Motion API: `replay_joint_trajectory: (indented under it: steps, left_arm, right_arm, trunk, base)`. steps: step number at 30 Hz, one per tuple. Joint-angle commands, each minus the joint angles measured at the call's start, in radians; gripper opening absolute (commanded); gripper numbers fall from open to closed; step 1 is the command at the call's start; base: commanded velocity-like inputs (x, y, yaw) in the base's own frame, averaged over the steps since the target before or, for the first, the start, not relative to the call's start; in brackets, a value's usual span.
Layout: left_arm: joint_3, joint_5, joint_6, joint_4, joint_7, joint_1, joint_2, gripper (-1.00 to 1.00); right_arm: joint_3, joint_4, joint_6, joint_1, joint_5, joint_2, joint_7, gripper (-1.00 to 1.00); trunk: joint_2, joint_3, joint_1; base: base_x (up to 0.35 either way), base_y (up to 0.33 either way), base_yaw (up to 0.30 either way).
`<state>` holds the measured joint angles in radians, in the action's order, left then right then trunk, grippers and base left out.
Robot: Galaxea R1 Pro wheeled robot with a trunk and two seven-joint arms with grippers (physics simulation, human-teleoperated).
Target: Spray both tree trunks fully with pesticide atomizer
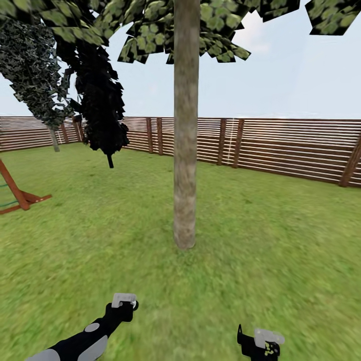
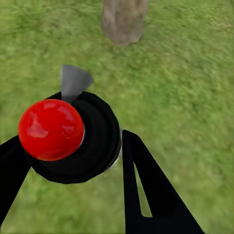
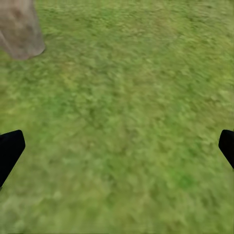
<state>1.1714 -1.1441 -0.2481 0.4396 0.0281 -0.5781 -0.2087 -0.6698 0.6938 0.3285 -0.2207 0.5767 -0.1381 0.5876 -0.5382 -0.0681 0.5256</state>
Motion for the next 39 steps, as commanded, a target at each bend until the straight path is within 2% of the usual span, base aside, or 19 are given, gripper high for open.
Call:
replay_joint_trajectory:
  steps: [1, 11, 22, 25, 28, 33, 39]
  left_arm:
    - [0.008, -0.009, -0.005, 0.001, 0.003, -0.002, -0.001, -1.0]
    - [0.008, -0.009, -0.005, 0.001, 0.003, -0.002, -0.001, -1.0]
    - [0.008, -0.008, -0.004, 0.001, 0.002, -0.002, -0.001, -1.0]
    - [0.008, -0.008, -0.004, 0.001, 0.001, -0.002, 0.0, -1.0]
    - [0.012, 0.004, -0.021, 0.014, -0.009, -0.019, -0.008, -1.0]
    - [0.012, 0.004, -0.033, 0.014, -0.009, -0.044, -0.008, -1.0]
    - [0.012, 0.004, -0.033, 0.014, -0.009, -0.044, -0.008, -1.0]
  right_arm:
    - [-0.008, 0.001, 0.006, -0.002, 0.01, -0.002, 0.006, 1.0]
    - [-0.008, 0.001, 0.006, -0.002, 0.011, -0.002, 0.006, 1.0]
    - [-0.008, 0.001, 0.006, -0.002, 0.011, -0.002, 0.005, 1.0]
    - [-0.008, 0.001, 0.006, -0.002, 0.011, -0.002, 0.005, 1.0]
    - [-0.003, 0.006, -0.003, 0.007, 0.011, -0.016, 0.006, 1.0]
    - [-0.003, 0.006, -0.003, 0.007, 0.011, -0.016, 0.006, 1.0]
    - [-0.003, 0.006, -0.003, 0.007, 0.011, -0.016, 0.006, 1.0]
  trunk:
    - [-0.002, -0.002, 0.001]
    - [-0.002, -0.002, 0.001]
    - [-0.002, -0.002, 0.001]
    - [-0.002, -0.002, 0.001]
    - [-0.002, -0.002, 0.001]
    - [-0.002, -0.002, 0.001]
    - [-0.002, -0.002, 0.001]
  base:
    - [0.334, 0.0, 0.024]
    - [0.334, 0.0, 0.069]
    - [0.322, 0.0, -0.081]
    - [0.115, 0.0, -0.007]
    - [0.088, 0.0, 0.0]
    - [0.094, 0.0, 0.0]
    - [0.094, 0.0, 0.0]
